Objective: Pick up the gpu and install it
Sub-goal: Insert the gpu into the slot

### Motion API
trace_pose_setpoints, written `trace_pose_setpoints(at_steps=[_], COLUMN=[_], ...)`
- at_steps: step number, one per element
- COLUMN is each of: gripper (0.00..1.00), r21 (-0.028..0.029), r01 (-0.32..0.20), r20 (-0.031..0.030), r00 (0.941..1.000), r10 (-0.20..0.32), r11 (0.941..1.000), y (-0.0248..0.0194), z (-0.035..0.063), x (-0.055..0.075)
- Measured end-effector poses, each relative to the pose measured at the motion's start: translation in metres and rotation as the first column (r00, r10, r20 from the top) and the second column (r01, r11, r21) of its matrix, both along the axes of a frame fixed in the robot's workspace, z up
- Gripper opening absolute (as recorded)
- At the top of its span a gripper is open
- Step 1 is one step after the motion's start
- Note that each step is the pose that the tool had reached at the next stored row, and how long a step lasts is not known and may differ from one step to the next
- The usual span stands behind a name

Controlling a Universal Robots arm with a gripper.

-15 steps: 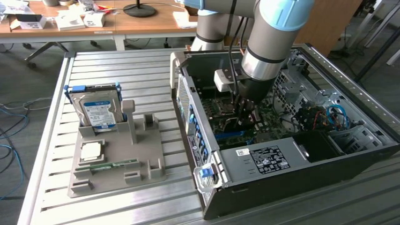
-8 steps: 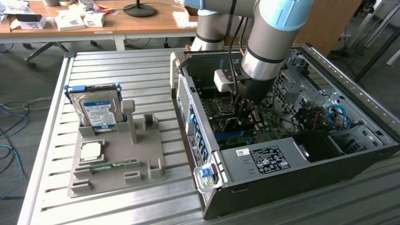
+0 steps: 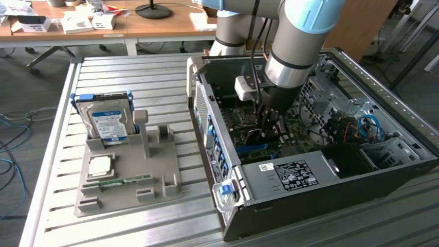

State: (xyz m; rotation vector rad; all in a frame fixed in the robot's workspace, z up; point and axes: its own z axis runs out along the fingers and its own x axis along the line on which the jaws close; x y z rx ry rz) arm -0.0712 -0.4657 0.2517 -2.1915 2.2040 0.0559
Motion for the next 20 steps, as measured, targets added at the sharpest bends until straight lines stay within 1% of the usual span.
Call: trace_pose_setpoints(at_steps=[12,20], gripper=[0.26,0.26], r21=[0.0022,0.0022], r01=[0.0,0.0], r20=[0.0,0.0], r00=[1.0,1.0], r10=[0.0,0.0], r11=[1.0,1.0], y=[0.0,0.0], z=[0.0,-0.0001], x=[0.0,0.0])
